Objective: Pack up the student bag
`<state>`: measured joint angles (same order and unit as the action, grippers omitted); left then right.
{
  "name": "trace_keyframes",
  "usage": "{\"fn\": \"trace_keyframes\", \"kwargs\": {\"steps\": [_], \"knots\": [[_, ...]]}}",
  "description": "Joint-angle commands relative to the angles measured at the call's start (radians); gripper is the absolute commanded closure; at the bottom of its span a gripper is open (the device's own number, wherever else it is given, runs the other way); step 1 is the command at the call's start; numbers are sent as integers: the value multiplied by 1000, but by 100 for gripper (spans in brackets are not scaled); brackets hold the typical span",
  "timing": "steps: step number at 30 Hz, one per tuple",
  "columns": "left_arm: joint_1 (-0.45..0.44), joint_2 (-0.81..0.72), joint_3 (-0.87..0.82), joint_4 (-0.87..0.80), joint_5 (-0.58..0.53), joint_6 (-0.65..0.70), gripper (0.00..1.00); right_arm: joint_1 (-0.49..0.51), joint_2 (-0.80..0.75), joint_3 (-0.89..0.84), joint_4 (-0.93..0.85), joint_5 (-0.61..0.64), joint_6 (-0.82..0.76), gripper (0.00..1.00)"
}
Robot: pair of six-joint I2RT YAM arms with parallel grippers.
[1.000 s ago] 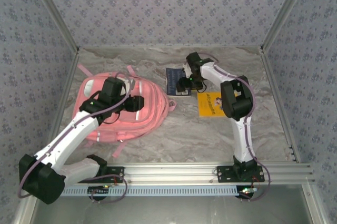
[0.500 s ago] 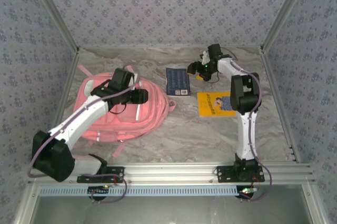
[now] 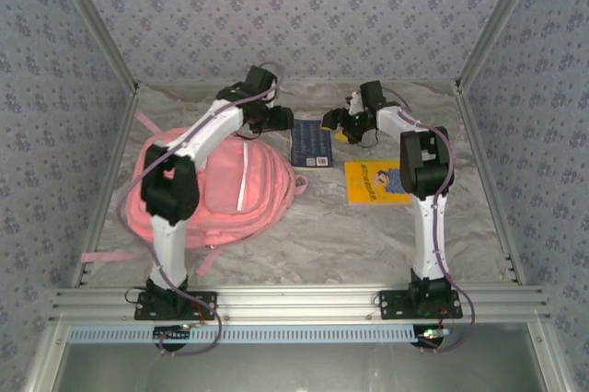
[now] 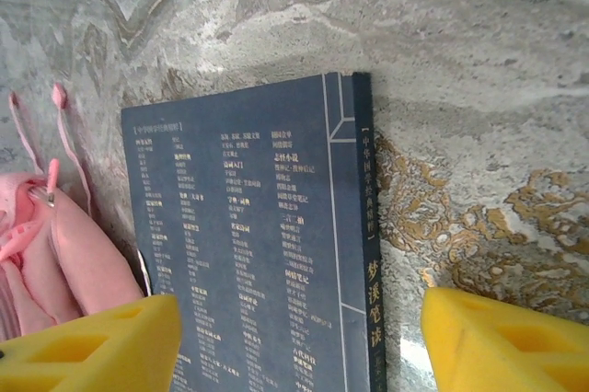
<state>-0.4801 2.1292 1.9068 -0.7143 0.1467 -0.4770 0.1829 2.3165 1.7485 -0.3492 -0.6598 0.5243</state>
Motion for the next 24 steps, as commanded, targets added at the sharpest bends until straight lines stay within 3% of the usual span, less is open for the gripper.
{"fn": "trace_keyframes", "kwargs": {"steps": [1,8,14,24], "knots": [[-3,110,131,-98,26,-50,34,33,-20,-95,52,-33,77,30],[-2,298,323,-167,12,-100,36,47,-52,-223,229,-67,205,32],[-1,377,372,-187,32,-124,46,59,-57,-257,279,-85,242,38],[2,465,421,-213,126,-118,78,63,-57,-246,267,-173,223,40]]}}
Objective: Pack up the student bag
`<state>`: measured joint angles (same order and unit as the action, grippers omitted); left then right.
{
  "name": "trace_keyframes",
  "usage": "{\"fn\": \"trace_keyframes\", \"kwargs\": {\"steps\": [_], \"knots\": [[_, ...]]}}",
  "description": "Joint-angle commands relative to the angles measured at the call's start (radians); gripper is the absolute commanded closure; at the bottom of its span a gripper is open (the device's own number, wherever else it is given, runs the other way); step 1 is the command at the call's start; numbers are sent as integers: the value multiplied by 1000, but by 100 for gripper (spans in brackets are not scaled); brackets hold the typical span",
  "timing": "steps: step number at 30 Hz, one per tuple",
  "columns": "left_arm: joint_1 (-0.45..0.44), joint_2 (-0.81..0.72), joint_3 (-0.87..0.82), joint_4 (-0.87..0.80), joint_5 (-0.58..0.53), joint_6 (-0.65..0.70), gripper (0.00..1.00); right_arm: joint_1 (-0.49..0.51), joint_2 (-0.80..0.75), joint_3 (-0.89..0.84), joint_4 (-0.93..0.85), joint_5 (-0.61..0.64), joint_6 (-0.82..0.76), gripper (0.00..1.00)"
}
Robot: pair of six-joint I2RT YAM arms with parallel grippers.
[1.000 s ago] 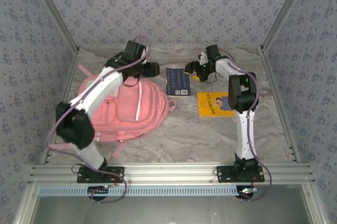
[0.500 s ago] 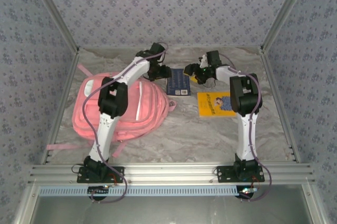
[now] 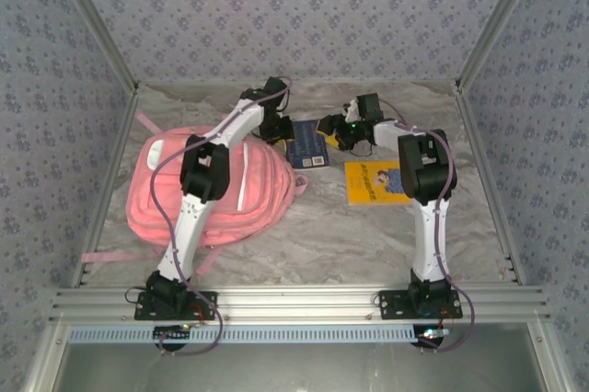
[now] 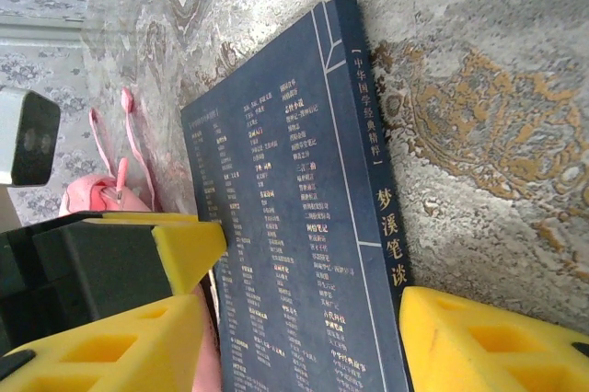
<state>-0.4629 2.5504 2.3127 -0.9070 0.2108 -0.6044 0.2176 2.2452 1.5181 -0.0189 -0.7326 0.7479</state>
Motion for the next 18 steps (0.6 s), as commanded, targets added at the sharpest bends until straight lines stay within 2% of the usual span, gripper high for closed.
{"fn": "trace_keyframes", "kwargs": {"steps": [1,4,9,14,18], "knots": [[-16,44,13,-19,64,12,81,29,19,-9,-65,-131,-5,40],[-14,44,7,-12,87,13,90,35,24,6,-79,-210,-27,40],[-8,44,-3,6,123,18,99,43,4,-2,-64,-282,-45,39],[0,45,-19,11,139,25,100,38,-19,-65,97,-334,70,38],[2,47,-35,19,152,33,100,33,-18,-132,339,-379,234,38]]}}
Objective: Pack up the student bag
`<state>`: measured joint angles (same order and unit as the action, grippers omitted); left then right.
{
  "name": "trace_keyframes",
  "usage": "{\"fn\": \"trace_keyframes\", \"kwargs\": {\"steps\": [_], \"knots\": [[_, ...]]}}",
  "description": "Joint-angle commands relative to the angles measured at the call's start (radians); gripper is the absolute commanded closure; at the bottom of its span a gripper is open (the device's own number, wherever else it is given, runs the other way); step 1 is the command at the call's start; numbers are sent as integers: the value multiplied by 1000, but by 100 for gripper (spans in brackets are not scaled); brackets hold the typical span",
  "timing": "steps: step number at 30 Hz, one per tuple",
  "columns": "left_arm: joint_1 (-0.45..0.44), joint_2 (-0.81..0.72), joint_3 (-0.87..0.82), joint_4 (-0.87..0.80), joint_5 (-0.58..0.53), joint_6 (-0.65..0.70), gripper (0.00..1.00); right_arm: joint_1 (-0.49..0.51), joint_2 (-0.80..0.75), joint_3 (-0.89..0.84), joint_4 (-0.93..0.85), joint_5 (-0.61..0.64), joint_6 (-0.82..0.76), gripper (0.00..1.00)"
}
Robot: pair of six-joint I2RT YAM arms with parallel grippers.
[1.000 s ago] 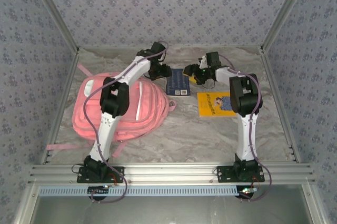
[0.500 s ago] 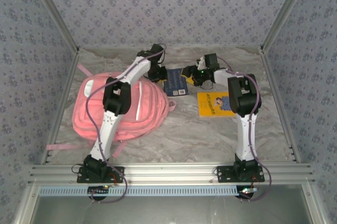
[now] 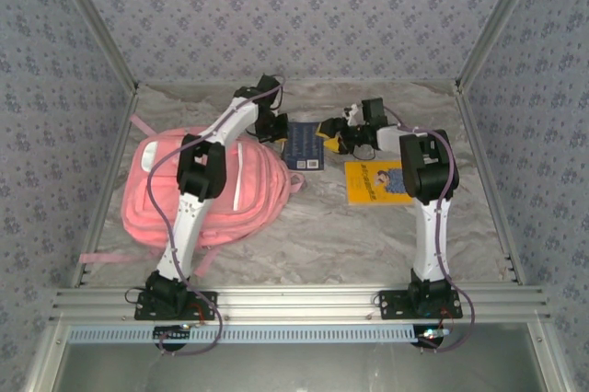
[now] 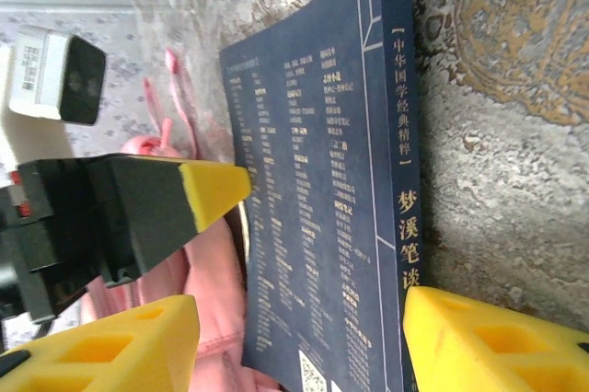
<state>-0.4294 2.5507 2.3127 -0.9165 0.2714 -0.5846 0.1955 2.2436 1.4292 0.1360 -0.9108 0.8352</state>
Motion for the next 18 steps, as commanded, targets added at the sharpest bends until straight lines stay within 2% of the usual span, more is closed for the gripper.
{"fn": "trace_keyframes", "kwargs": {"steps": [1,4,7,8,13,18], "knots": [[-31,48,-37,27,93,16,100,55,-14,-54,236,-209,185,38],[-31,50,-40,21,96,27,100,53,-12,-74,312,-222,232,38],[-26,51,-46,18,94,31,100,48,-28,-89,261,-191,184,38],[-25,51,-49,18,92,31,100,48,-33,-87,221,-182,156,38],[-19,52,-55,22,95,31,100,78,-70,-18,-176,-43,-183,39],[-20,57,-56,30,104,25,100,122,-58,4,-252,-28,-271,38]]}}
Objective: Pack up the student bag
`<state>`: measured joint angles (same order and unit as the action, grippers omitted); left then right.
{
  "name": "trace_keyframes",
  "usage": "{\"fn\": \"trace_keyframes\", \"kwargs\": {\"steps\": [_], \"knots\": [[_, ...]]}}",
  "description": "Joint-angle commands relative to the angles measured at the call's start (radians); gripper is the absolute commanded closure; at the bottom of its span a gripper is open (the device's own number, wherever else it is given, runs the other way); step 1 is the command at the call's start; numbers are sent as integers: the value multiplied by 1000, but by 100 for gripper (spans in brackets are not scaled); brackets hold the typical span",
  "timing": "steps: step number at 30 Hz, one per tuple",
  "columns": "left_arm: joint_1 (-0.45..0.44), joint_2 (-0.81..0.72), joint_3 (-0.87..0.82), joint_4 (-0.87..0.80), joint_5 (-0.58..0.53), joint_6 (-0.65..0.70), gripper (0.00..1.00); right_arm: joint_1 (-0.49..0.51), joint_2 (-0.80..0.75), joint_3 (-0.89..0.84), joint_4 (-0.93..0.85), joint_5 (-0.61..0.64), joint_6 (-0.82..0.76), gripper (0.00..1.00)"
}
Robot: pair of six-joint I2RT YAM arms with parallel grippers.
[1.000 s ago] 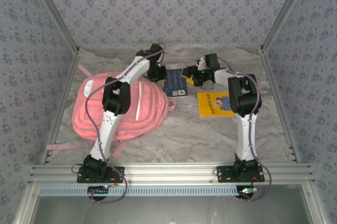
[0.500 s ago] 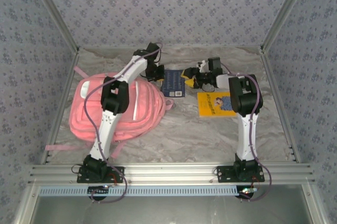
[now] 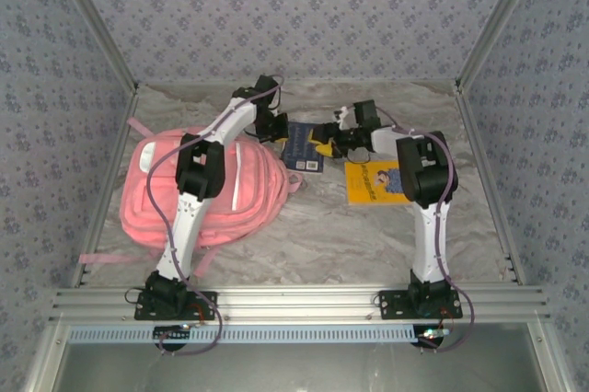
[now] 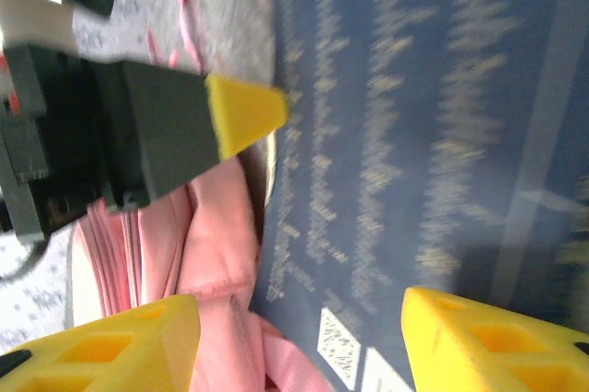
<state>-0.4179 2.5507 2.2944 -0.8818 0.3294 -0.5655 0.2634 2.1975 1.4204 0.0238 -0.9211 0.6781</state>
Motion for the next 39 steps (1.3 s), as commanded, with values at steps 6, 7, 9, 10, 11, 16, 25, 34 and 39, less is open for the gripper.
{"fn": "trace_keyframes", "kwargs": {"steps": [6,7,9,10,11,16,25,34,39], "knots": [[-32,57,-46,-12,42,16,100,49,-46,-13,-163,79,-128,39],[-31,56,-47,-15,40,21,100,42,-71,-18,-190,121,-141,39],[-32,53,-48,-19,32,28,100,26,-103,-22,-231,187,-166,40],[-32,52,-50,-19,29,30,100,18,-116,-22,-252,210,-177,40],[-32,52,-52,-20,27,34,100,11,-124,-15,-284,239,-190,41],[-32,52,-53,-25,21,48,100,-25,-125,17,-409,289,-259,41],[-32,55,-49,-26,18,55,100,-12,-50,85,-452,262,-285,41],[-34,57,-57,-23,27,53,100,25,-4,178,-483,240,-266,41],[-33,55,-59,-31,23,65,100,-4,-59,143,-490,317,-284,41]]}}
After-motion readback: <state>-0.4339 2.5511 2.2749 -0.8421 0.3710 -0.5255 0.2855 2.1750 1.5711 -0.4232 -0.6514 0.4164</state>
